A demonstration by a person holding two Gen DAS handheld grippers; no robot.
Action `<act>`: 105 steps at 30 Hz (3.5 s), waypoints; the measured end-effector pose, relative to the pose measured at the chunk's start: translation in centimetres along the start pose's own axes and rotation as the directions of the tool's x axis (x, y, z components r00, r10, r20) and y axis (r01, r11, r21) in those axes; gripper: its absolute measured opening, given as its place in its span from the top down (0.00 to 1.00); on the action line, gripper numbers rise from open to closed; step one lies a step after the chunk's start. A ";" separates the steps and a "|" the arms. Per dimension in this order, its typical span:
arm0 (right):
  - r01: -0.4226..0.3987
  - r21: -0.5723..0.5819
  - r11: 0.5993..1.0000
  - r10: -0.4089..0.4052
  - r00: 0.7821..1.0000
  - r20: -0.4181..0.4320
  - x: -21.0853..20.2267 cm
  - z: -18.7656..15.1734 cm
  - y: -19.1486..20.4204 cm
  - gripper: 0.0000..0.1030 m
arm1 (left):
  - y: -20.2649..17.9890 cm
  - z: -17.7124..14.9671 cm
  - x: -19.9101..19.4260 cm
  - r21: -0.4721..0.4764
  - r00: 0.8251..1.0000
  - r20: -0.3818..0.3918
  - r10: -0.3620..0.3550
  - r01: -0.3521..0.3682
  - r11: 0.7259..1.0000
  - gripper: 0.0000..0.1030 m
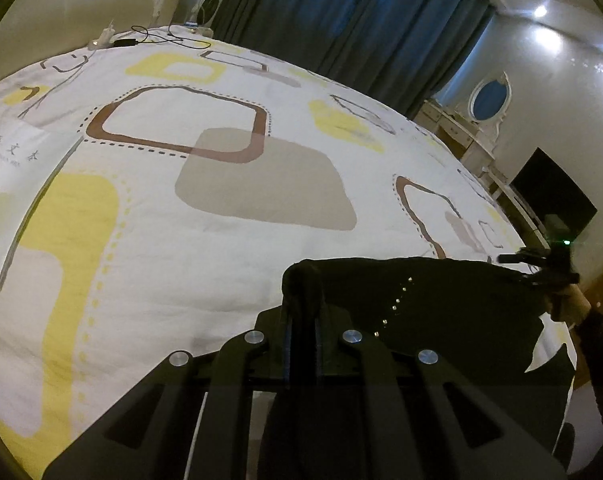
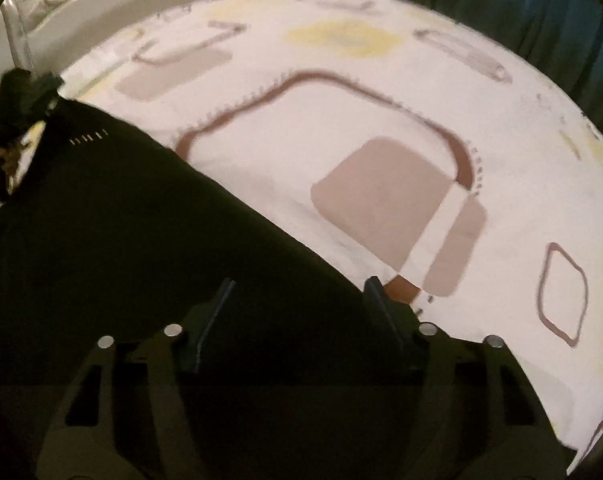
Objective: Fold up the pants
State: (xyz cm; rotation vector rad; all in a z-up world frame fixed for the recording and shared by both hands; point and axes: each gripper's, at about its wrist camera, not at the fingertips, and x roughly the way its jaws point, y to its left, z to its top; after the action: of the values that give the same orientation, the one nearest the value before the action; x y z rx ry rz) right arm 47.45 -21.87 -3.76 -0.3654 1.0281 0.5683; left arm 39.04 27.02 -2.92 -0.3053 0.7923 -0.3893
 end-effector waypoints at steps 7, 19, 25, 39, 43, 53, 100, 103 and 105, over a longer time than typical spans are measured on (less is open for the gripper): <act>-0.028 -0.031 0.999 0.025 0.996 -0.080 2.3 0.7 -0.3 0.37 | -0.1 0.3 -0.1 0.016 1.000 0.003 -0.008 0.008 1.000 0.93; -0.098 0.007 0.995 0.098 0.993 -0.060 1.9 0.7 -0.6 0.81 | 0.1 0.2 0.1 -0.016 1.000 -0.007 0.005 -0.005 1.000 0.93; -0.009 0.018 1.000 0.008 0.999 0.050 -1.0 -0.6 0.9 0.88 | -0.6 0.2 -0.7 -0.028 1.000 0.006 0.010 -0.010 1.000 0.93; 0.175 -0.026 0.984 -0.155 0.925 0.347 -14.0 -8.8 9.3 0.89 | -4.7 -2.9 -8.6 0.001 0.994 0.096 -0.061 0.061 0.998 0.93; 0.197 -0.011 0.980 -0.177 0.902 0.395 -16.3 -12.8 11.9 0.89 | -5.4 -5.6 -11.5 -0.001 0.990 0.113 -0.081 0.082 0.997 0.93; 0.188 0.013 0.982 -0.175 0.881 0.440 -18.1 -21.2 17.9 0.88 | -6.3 -12.8 -16.4 -0.001 0.993 0.089 -0.081 0.082 0.997 0.90; 0.061 0.240 0.969 -0.157 0.902 0.403 -21.7 -29.6 18.3 0.40 | -12.4 -18.7 -15.3 0.087 0.999 0.040 -0.033 0.029 0.996 0.56; 0.102 0.331 0.938 -0.219 0.915 0.340 -22.4 -26.4 12.4 0.40 | -14.0 -18.5 -12.3 0.117 1.000 -0.008 -0.012 0.013 0.993 0.56; 0.121 0.391 0.912 -0.246 0.925 0.289 -22.1 -24.6 8.6 0.40 | -14.3 -18.6 -11.1 0.111 1.000 -0.026 -0.004 0.007 0.994 0.56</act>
State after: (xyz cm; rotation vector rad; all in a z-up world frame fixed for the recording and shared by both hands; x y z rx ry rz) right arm 16.51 -34.19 3.77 -0.0286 0.7392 0.2419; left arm 15.07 17.10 -2.56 -0.1993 0.7919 -0.4415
